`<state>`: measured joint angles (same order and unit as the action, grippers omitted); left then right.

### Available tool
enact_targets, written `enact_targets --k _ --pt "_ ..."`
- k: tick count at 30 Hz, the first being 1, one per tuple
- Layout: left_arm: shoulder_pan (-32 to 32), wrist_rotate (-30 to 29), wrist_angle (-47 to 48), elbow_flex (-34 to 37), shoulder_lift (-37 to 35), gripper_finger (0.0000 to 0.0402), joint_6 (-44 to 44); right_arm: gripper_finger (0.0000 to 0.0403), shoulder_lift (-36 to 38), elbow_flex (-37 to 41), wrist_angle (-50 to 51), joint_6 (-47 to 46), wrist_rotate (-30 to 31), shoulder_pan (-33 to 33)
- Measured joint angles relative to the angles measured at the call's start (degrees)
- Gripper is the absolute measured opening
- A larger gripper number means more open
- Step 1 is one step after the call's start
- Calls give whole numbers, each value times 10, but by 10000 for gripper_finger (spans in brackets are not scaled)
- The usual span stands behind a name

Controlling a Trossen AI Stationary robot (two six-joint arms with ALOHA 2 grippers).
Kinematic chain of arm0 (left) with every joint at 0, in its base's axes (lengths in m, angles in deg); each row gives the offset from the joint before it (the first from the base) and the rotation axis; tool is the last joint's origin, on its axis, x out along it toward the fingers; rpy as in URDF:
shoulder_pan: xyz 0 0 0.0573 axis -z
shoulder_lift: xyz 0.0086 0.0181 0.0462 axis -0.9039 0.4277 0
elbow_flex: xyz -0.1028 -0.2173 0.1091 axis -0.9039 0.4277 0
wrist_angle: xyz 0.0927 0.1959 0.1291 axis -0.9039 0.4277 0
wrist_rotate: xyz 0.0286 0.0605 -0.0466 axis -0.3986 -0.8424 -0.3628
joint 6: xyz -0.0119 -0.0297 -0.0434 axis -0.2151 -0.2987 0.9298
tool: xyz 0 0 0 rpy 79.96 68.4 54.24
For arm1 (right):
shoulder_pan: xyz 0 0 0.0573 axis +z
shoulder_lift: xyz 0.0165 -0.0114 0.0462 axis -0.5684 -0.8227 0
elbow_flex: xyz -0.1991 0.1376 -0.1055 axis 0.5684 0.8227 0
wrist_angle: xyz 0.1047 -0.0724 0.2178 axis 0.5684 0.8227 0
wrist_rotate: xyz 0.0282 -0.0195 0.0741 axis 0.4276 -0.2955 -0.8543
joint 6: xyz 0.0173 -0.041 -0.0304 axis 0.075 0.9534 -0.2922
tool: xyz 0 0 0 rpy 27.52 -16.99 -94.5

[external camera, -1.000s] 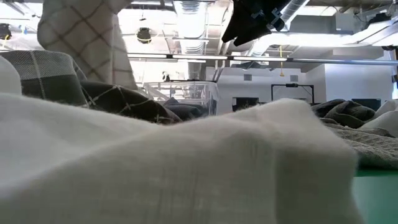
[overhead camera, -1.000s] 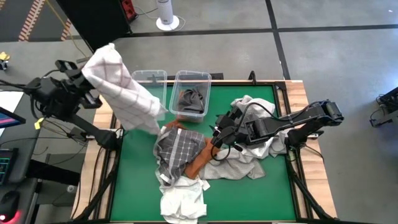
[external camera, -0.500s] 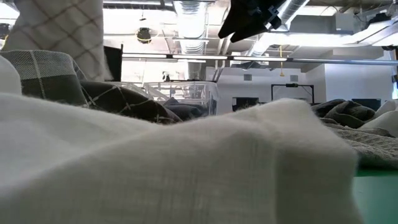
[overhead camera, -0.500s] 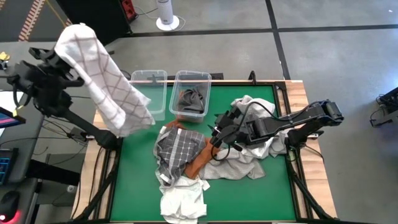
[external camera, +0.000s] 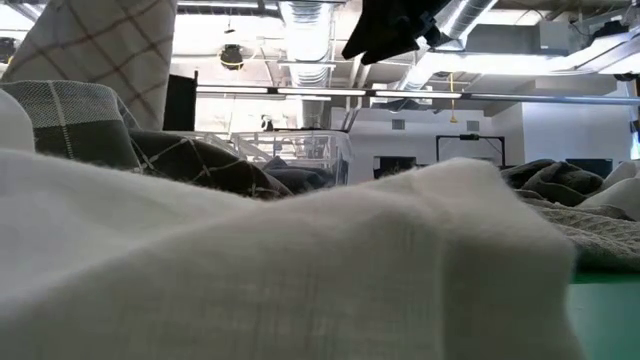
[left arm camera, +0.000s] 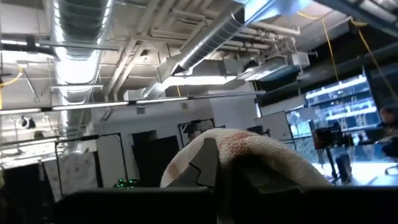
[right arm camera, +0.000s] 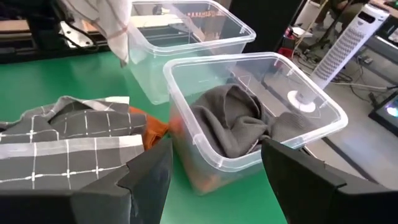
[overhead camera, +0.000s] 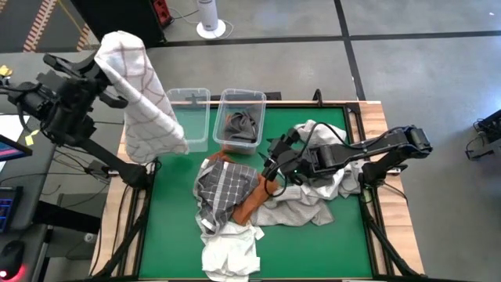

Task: Sort towels by color in basket
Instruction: Put the white patterned towel into the left transparent bin

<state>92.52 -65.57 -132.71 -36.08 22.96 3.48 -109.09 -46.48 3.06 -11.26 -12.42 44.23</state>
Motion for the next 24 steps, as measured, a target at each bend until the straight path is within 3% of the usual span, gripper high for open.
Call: enact_targets --k 8,15,19,24 --pt "-59 -14 7 0 22 9 3 285 0 0 -13 19 0 -1" --pt "-95 -1 163 -6 64 9 125 285 0 0 -25 22 -4 -14" --pt "-120 21 206 -61 121 9 143 285 0 0 -31 22 -29 -23" --pt "-156 41 293 -183 187 9 156 285 0 0 -31 22 -30 -21"
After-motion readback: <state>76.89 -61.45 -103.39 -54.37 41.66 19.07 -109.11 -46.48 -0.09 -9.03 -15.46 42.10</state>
